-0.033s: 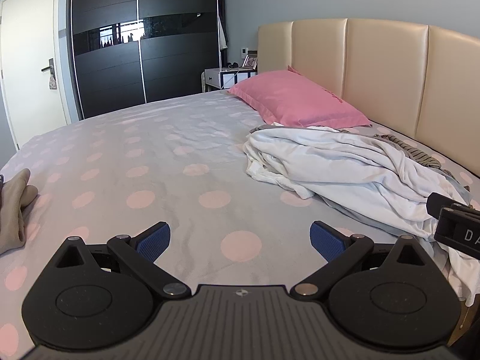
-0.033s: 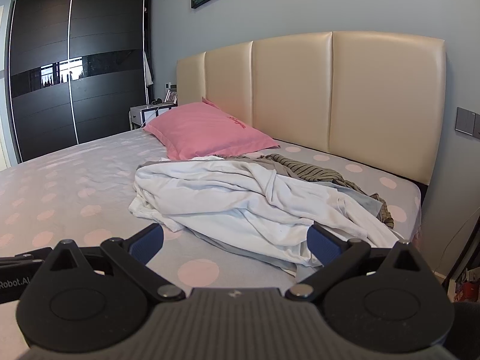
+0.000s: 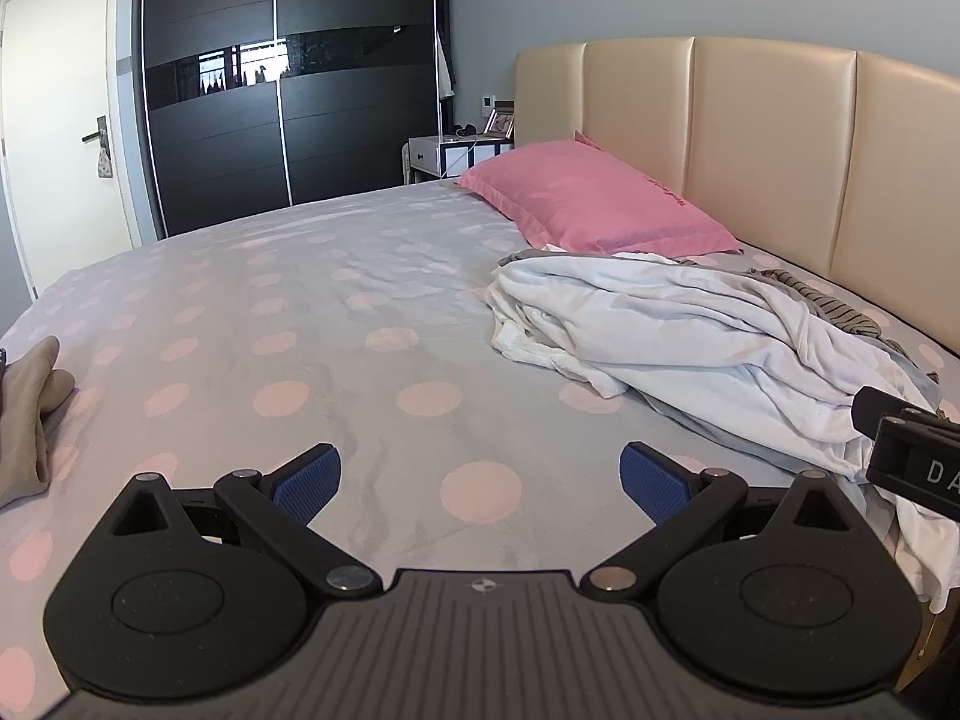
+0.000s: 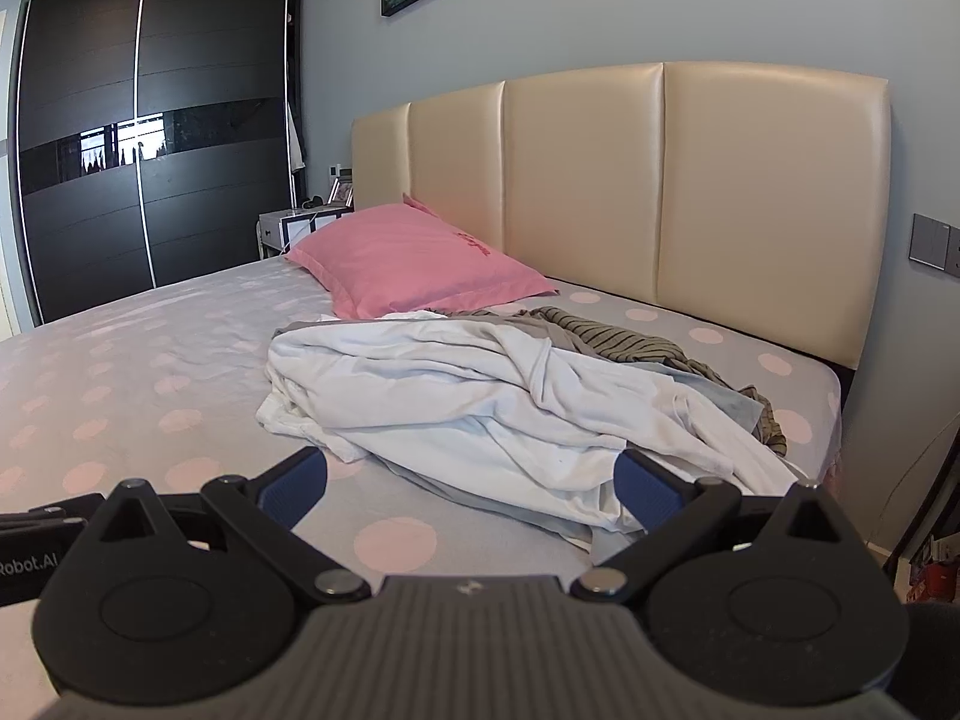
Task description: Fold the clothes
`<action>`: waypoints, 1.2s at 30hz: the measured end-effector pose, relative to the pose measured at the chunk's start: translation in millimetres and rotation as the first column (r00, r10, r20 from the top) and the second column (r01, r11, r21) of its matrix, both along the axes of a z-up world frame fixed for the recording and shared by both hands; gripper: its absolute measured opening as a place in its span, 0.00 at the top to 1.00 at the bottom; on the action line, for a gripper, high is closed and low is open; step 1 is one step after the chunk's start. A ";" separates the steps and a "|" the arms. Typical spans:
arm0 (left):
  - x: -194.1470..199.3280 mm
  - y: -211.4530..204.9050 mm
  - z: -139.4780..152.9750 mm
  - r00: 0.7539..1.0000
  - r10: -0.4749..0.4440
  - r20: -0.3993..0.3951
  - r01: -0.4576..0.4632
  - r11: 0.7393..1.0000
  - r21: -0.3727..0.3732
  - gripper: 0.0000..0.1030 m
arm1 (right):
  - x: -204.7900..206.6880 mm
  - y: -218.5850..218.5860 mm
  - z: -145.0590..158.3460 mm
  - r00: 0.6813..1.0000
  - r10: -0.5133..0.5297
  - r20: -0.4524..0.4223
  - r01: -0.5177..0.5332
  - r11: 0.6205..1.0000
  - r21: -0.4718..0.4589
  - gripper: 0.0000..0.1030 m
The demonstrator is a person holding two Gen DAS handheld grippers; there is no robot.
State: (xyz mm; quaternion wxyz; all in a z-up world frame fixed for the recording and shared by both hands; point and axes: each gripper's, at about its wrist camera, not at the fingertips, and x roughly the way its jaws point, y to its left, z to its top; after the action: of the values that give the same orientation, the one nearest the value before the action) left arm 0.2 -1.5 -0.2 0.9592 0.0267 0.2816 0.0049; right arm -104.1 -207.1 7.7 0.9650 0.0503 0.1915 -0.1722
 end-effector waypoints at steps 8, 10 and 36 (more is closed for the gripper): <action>1.3 -7.7 -1.2 1.000 -0.007 -0.013 0.007 1.000 0.007 0.01 | 0.2 -3.5 -5.1 1.000 -0.005 -0.004 0.005 1.000 0.011 0.01; 2.5 -13.7 -2.2 1.000 -0.008 -0.016 0.008 1.000 0.008 0.01 | -0.5 -5.7 -9.6 1.000 -0.014 -0.011 0.014 1.000 0.015 0.01; 0.7 -7.3 -7.0 1.000 -0.005 -0.031 0.004 1.000 -0.028 0.01 | -2.4 -2.7 -8.9 0.998 -0.032 -0.058 0.034 0.999 0.039 0.01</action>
State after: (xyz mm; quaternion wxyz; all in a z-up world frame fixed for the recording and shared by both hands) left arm 1.0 -8.8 -7.3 0.9550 0.0141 0.2963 -0.0018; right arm -106.5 -209.8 -1.2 0.9550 0.0676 0.2214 -0.1855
